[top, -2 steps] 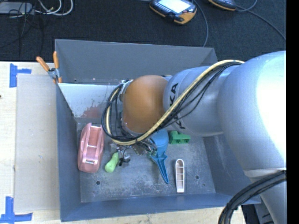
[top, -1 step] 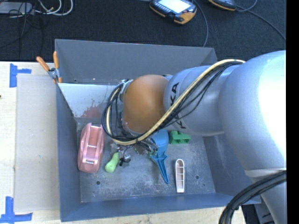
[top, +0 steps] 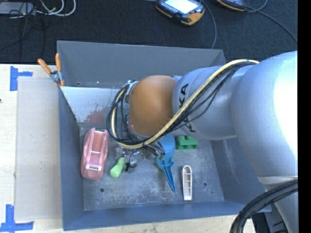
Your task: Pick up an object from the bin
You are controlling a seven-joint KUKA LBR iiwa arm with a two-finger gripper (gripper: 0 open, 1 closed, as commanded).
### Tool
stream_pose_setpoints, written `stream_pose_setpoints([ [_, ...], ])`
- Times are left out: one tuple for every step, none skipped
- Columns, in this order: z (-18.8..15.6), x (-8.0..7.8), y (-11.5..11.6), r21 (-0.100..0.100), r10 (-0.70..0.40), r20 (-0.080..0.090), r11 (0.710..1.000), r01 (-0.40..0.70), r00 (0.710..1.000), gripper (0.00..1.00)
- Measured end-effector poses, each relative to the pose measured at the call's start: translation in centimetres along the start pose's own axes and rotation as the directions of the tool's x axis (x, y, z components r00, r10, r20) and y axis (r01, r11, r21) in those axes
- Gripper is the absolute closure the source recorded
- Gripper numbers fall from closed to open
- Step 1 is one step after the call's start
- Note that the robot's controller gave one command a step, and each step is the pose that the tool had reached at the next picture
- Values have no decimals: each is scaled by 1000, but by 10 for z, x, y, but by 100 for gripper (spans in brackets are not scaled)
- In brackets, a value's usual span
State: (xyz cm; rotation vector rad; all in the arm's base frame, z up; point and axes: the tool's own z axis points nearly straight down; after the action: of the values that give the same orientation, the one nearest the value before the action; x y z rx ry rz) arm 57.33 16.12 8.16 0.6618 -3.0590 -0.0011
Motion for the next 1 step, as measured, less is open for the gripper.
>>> stream_pose_setpoints([
  [-11, -1, 0, 1, 0, 2, 1000, 0, 1000, 100],
])
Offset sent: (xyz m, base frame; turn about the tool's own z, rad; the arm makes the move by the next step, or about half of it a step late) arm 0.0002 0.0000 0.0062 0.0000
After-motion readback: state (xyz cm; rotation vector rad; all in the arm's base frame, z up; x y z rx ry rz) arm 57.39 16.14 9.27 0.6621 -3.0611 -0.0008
